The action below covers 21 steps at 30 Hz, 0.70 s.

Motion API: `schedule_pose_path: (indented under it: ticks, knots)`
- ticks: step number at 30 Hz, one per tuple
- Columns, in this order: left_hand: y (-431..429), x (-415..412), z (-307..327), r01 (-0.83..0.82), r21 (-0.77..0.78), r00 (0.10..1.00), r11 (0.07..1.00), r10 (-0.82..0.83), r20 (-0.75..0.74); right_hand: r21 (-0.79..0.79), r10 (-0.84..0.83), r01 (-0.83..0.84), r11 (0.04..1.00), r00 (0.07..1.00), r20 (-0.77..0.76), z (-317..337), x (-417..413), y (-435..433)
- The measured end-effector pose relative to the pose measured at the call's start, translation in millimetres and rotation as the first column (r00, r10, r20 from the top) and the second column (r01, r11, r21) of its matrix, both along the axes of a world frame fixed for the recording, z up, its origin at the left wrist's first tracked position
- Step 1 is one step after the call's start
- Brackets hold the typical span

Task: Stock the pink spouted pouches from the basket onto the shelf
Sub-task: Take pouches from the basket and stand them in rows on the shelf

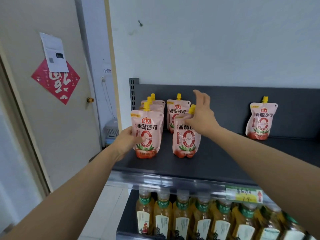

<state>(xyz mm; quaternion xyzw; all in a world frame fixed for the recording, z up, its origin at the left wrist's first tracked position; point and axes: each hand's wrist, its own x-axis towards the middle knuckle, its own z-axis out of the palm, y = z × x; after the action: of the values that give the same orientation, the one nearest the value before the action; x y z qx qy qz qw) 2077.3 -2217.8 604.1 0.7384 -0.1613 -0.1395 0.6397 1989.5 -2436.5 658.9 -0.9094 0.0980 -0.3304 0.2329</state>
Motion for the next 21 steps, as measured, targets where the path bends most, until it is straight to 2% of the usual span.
schedule_pose_path:
  ticks: [2, 4, 6, 8, 10, 21]
  knots:
    - [0, -1, 1, 0.001, 0.001, 1.000, 1.000, -0.001, 0.004, 0.246, -0.016, 0.013, 0.969, 1.000, 0.009, -6, -3, -3]
    - [-1, -1, 1, 0.002, 0.012, 1.000, 1.000, -0.002, 0.017, 0.533, 0.065, -0.027, 0.846, 0.997, -0.052, -17, -5, -8]
    - [-2, 1, 1, -0.003, 0.022, 1.000, 1.000, 0.002, 0.031, 0.665, 0.166, -0.003, 0.747, 0.969, -0.182, -29, -5, -15]
    - [-5, 3, 1, -0.010, 0.026, 0.999, 1.000, 0.009, 0.039, 0.730, 0.218, 0.024, 0.684, 0.947, -0.236, -36, -7, -17]
    - [-8, 8, 0, -0.016, 0.020, 0.999, 1.000, 0.015, 0.041, 0.762, 0.233, 0.014, 0.647, 0.949, -0.214, -38, -4, -18]
    - [-17, 38, -1, 0.037, -0.004, 0.998, 0.999, -0.037, 0.054, 0.781, 0.043, 0.061, 0.622, 0.993, -0.112, -48, 51, -20]
